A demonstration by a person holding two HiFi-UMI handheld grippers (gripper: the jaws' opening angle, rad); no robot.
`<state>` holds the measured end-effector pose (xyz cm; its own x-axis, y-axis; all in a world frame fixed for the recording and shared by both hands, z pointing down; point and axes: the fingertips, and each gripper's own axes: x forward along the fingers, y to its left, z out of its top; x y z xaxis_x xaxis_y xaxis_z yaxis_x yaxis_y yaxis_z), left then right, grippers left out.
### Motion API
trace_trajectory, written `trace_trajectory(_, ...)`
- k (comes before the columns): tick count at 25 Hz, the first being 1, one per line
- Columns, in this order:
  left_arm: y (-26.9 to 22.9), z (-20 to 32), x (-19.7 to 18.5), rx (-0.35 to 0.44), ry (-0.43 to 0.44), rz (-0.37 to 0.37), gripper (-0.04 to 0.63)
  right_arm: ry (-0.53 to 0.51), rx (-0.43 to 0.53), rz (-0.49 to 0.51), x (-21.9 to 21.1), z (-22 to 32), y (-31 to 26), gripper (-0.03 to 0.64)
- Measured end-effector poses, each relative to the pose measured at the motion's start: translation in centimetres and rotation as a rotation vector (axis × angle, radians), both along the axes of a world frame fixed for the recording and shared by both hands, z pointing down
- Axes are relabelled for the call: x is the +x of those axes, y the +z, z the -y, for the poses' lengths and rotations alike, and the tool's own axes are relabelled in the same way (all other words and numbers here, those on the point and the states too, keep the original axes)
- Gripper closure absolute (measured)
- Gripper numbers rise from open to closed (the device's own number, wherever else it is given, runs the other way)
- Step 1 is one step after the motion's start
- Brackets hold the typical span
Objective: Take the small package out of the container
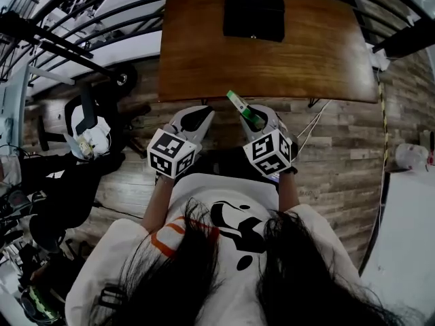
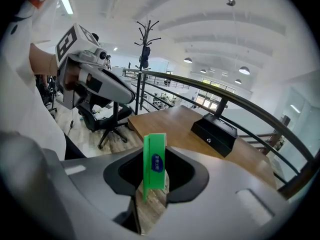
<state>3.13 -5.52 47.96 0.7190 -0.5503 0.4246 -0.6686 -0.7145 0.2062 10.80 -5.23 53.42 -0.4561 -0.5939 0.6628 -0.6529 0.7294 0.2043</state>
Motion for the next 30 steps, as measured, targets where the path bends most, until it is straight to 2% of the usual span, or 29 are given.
trace_trajectory(6, -1.4, 0.1, -1.7, 0.025, 0.015, -0.013, 0.595, 0.009, 0.006, 0.003, -2.4, 0.1, -0.6, 0.494)
trace_trajectory(12, -0.8, -1.7, -6.7, 0.022, 0.013, 0.008, 0.595, -0.001, 0.009, -0.009, -7.1, -1.3, -0.7, 0.494)
trace_trajectory(17, -1.1, -3.0, -10.6, 0.029, 0.005, -0.010, 0.595, 0.000, 0.010, -0.029, -10.5, -3.0, -1.0, 0.494)
trace_trajectory(30, 0.0, -8.8, -17.4, 0.013, 0.117, -0.042, 0.595, 0.082, -0.002, -0.056, -18.1, -9.5, -0.3, 0.494)
